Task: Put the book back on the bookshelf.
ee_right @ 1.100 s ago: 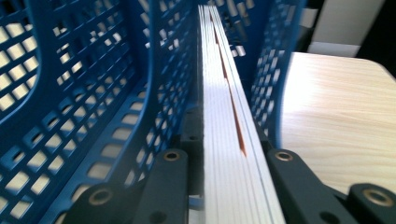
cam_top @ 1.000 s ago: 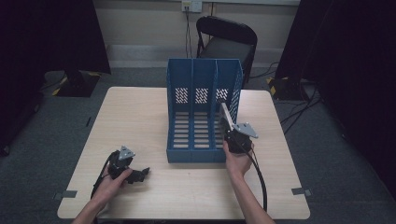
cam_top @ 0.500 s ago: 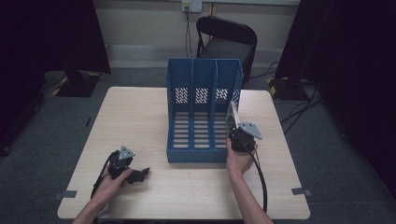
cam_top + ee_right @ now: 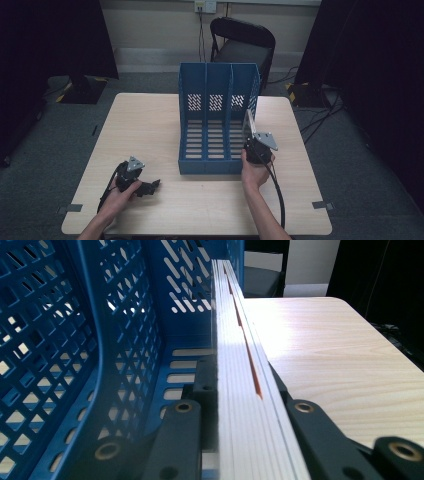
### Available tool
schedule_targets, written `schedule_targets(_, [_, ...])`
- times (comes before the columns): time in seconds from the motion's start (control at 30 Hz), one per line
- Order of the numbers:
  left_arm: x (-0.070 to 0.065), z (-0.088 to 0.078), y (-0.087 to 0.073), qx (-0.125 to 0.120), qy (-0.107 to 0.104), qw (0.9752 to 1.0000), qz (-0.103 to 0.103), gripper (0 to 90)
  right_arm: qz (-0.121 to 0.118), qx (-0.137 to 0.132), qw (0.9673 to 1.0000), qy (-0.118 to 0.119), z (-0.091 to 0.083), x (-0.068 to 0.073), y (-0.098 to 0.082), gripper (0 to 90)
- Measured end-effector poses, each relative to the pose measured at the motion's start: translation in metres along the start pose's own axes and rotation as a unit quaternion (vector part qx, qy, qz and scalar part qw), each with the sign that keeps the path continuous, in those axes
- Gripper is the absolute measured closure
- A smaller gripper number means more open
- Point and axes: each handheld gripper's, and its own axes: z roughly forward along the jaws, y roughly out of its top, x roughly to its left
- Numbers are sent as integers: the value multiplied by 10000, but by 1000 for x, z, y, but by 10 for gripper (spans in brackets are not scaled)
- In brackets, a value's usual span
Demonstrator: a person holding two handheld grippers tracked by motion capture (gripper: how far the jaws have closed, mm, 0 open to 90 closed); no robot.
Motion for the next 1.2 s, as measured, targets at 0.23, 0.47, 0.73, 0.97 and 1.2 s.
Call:
schedule_targets(0.23, [0,0,0,0,1,10000,-1,0,-78,-16,10000,39,0,0,-4,762])
schedule_targets(0.47, [0,0,0,1,1,10000,1,0,-39,22,9999,146,1,-3,-3,752])
schedule_targets(0.73, [0,0,0,1,-2,10000,0,0,-15,-4,9997,242,1,-5,0,721])
schedule_targets(0.97, [0,1,1,10,-27,10000,12,0,-28,-22,9996,289,2,-6,3,660])
schedule_targets(1.2, [-1,2,2,1,-40,10000,26,0,36,27,9992,400,5,-8,5,591])
